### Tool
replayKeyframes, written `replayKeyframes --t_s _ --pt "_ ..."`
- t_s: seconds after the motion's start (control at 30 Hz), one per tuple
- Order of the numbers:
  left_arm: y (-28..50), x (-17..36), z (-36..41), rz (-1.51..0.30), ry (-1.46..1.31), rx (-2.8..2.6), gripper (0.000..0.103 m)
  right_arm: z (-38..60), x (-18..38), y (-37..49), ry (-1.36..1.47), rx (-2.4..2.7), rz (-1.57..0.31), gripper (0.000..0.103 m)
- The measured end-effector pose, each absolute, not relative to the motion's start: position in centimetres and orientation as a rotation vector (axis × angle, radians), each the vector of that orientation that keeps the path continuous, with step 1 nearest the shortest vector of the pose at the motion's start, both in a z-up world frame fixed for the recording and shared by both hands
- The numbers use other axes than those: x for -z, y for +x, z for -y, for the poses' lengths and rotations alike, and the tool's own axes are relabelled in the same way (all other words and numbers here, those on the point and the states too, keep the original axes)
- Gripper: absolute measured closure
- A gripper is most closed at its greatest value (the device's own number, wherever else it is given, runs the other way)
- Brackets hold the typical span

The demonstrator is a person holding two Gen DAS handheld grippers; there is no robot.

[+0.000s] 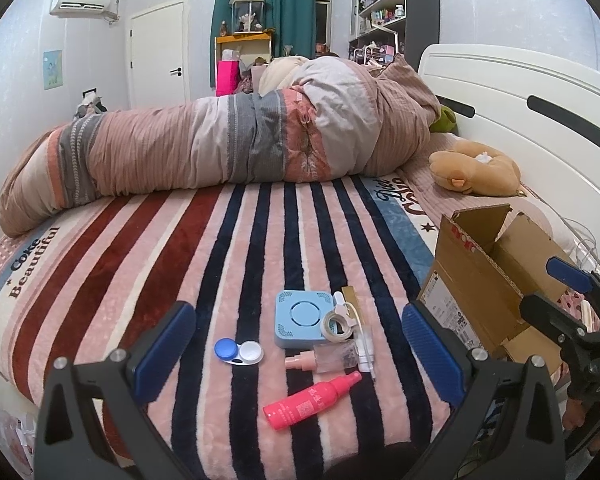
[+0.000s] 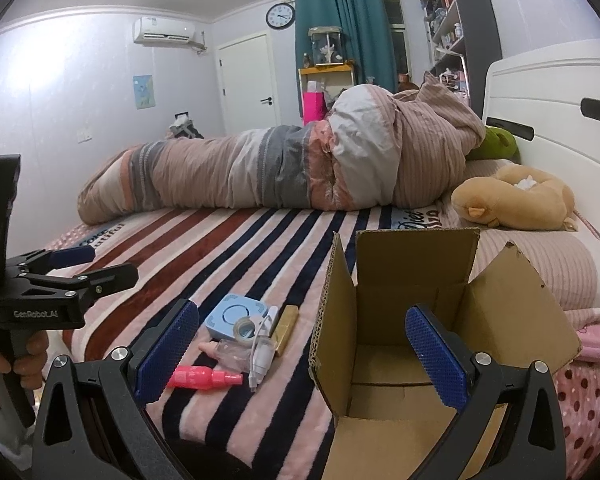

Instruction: Organize rigid objects

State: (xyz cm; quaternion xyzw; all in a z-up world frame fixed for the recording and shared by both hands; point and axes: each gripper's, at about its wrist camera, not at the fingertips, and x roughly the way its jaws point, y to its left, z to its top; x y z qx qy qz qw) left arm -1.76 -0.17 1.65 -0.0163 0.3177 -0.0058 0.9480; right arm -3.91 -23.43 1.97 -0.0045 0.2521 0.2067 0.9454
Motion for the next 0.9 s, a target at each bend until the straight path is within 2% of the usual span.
replayKeyframes --t_s 0.9 --pt "-2.09 -1.75 0.39 -0.648 -0.031 0.015 0.0 24.13 -1.76 -4.11 0.023 -0.402 -0.513 0.0"
